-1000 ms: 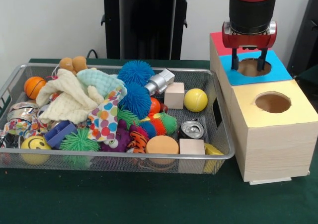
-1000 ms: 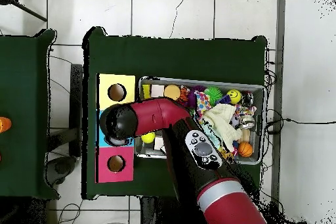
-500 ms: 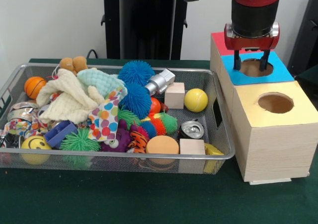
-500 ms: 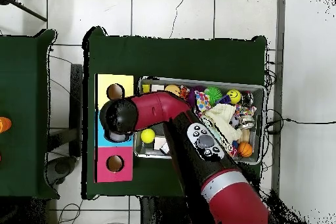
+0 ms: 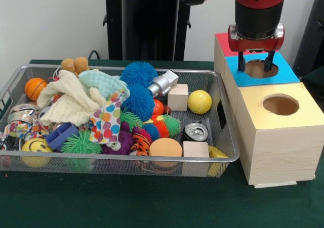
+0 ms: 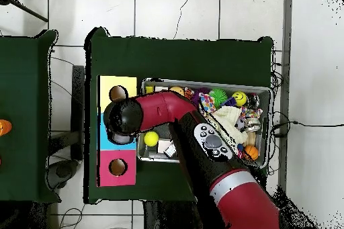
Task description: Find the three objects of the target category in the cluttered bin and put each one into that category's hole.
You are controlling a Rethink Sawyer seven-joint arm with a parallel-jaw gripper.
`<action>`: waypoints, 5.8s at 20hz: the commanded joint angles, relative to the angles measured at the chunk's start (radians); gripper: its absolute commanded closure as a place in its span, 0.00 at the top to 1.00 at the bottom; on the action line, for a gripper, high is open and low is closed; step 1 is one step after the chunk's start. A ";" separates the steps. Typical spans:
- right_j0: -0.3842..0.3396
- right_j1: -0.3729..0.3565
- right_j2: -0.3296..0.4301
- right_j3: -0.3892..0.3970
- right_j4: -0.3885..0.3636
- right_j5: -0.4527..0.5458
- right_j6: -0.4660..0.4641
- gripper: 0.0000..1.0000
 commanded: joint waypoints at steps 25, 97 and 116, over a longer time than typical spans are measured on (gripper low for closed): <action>-0.034 -0.265 0.047 -0.108 -0.074 0.276 -0.140 1.00; -0.283 -0.010 0.109 -0.149 -0.308 0.206 -0.493 1.00; -0.245 0.029 0.084 -0.154 -0.268 0.166 -0.454 1.00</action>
